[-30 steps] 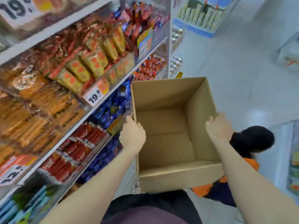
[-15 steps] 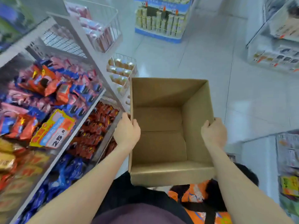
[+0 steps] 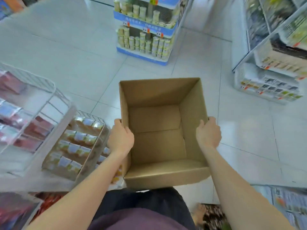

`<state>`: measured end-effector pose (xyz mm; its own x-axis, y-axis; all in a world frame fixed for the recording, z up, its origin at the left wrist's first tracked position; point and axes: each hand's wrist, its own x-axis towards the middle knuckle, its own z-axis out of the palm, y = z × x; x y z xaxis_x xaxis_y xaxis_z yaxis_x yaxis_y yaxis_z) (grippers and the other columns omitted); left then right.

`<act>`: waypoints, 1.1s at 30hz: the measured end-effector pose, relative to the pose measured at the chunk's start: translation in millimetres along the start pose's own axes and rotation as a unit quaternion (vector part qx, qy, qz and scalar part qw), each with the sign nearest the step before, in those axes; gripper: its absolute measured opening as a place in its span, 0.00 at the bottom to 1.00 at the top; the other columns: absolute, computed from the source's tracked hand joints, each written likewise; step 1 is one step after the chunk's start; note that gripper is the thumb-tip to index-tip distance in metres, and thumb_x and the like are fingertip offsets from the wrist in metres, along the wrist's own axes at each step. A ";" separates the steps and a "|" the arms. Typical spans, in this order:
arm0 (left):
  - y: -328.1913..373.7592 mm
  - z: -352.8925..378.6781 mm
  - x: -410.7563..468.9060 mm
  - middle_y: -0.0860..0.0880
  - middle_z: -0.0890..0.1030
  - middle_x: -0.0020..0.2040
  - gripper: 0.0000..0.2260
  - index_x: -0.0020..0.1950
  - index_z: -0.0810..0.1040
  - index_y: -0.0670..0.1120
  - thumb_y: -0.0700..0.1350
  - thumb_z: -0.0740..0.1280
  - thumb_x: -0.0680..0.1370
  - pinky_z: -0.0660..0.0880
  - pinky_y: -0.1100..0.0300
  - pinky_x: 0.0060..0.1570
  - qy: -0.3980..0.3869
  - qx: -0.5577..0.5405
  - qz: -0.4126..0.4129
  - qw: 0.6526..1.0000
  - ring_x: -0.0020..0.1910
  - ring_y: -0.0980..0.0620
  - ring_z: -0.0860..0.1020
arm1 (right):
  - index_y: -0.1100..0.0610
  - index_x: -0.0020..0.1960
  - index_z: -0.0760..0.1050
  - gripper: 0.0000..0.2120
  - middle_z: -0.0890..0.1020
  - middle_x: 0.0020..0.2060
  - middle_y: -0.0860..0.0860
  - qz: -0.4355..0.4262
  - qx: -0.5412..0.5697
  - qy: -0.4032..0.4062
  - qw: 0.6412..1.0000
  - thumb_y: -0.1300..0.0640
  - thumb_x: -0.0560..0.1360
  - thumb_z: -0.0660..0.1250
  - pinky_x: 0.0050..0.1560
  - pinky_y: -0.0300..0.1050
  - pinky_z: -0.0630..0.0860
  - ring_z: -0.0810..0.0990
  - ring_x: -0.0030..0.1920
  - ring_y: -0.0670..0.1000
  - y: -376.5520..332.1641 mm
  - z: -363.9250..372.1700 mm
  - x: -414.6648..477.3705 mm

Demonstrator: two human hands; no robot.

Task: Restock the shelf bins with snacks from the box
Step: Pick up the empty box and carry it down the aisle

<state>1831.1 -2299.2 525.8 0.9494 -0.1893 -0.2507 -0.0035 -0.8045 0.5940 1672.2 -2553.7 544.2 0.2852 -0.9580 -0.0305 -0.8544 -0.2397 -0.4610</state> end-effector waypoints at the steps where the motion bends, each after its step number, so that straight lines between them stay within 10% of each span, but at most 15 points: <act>1: 12.0 3.4 20.6 0.44 0.79 0.59 0.15 0.71 0.66 0.46 0.45 0.58 0.85 0.72 0.48 0.47 -0.003 -0.005 -0.016 1.000 0.57 0.39 0.79 | 0.60 0.69 0.71 0.16 0.82 0.54 0.62 -0.006 -0.003 0.000 1.000 0.52 0.86 0.60 0.49 0.54 0.72 0.80 0.55 0.65 -14.2 6.0 21.9; 13: 65.5 91.8 246.8 0.45 0.79 0.59 0.13 0.69 0.68 0.46 0.45 0.60 0.84 0.74 0.45 0.52 0.050 -0.108 -0.196 0.973 0.58 0.38 0.79 | 0.56 0.66 0.74 0.14 0.83 0.47 0.55 -0.125 0.020 -0.102 0.987 0.50 0.84 0.62 0.44 0.49 0.71 0.80 0.49 0.61 -153.7 171.6 277.2; 25: -30.9 254.3 363.2 0.42 0.74 0.70 0.32 0.82 0.58 0.50 0.41 0.60 0.77 0.77 0.44 0.61 0.062 -0.235 -0.442 0.863 0.62 0.38 0.76 | 0.55 0.67 0.73 0.12 0.85 0.45 0.55 -0.258 -0.051 -0.274 0.925 0.56 0.85 0.60 0.45 0.52 0.77 0.82 0.48 0.61 -203.2 441.0 368.1; 33: -106.9 357.3 442.1 0.44 0.59 0.82 0.39 0.84 0.45 0.53 0.41 0.66 0.80 0.59 0.50 0.79 0.146 -0.285 -0.458 0.829 0.79 0.42 0.63 | 0.57 0.72 0.69 0.16 0.83 0.56 0.58 -0.338 -0.124 -0.308 0.880 0.61 0.85 0.56 0.51 0.55 0.77 0.81 0.56 0.63 -204.3 622.9 374.7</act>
<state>2139.0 -2498.0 78.4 0.5069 0.5656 -0.6505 0.8320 -0.1235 0.5409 2224.2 -2765.4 74.5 0.8817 -0.3332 -0.3341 -0.4450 -0.8225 -0.3541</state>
